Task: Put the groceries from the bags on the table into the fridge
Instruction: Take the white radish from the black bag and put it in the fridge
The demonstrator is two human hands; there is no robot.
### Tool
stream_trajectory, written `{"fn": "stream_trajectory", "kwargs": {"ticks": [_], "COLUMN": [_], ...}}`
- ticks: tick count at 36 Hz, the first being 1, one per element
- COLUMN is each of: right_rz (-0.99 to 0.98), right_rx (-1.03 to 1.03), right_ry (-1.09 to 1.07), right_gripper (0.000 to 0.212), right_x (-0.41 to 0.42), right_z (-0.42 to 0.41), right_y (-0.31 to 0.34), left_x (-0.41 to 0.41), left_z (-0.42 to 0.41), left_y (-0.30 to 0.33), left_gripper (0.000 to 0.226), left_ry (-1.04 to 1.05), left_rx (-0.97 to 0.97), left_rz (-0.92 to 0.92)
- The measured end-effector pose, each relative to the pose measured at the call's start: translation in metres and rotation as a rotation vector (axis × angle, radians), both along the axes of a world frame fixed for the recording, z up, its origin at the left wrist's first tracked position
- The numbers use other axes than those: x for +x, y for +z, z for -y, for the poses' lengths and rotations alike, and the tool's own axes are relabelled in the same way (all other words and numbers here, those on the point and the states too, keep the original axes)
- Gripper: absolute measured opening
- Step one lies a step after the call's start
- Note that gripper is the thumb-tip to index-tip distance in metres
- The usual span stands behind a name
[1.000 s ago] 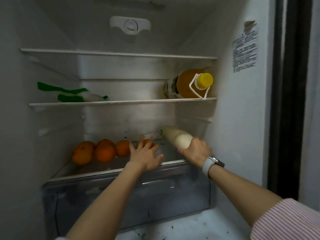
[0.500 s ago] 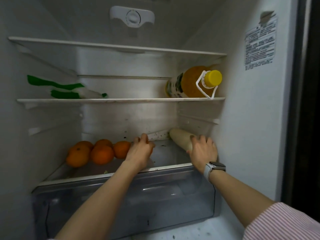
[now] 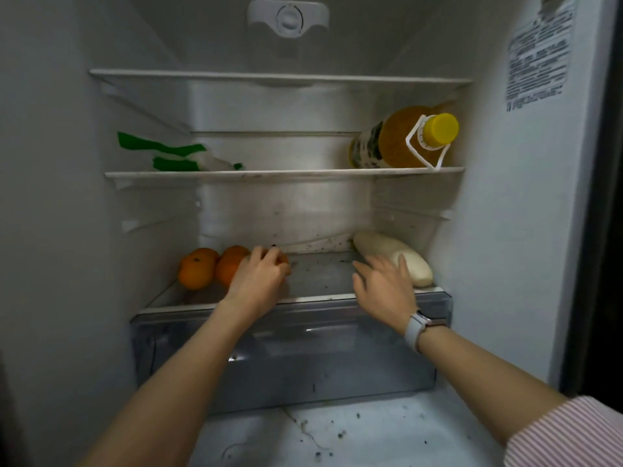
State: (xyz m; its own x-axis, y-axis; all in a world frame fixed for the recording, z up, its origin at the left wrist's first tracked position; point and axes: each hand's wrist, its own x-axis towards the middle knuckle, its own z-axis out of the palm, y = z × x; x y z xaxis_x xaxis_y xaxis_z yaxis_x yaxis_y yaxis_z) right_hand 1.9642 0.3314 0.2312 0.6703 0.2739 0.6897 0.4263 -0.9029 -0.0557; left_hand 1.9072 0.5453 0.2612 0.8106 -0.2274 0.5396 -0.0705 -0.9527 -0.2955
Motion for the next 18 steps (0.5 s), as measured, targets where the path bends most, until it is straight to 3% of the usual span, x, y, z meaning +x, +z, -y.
{"fn": "stream_trajectory", "kwargs": {"ticks": [6,13,18], "right_rz": [-0.172,-0.195,-0.254], "right_rx": [-0.079,-0.056,0.086], "right_ry": [0.072,0.076,0.208], "right_gripper": [0.045,0.043,0.042], "right_x": [-0.013,-0.025,-0.050], "right_z": [-0.014,-0.013,-0.007], "right_y": [-0.010,-0.012,-0.011], "left_x": [-0.013,-0.018,-0.047], "left_z": [-0.011,-0.005,0.009], "left_y": [-0.020,-0.022,-0.012], "left_gripper": [0.043,0.052,0.050], "left_ry": [-0.013,0.075,0.022], "left_rx": [-0.177,-0.239,-0.413], "left_rz": [-0.064,-0.152,0.051]}}
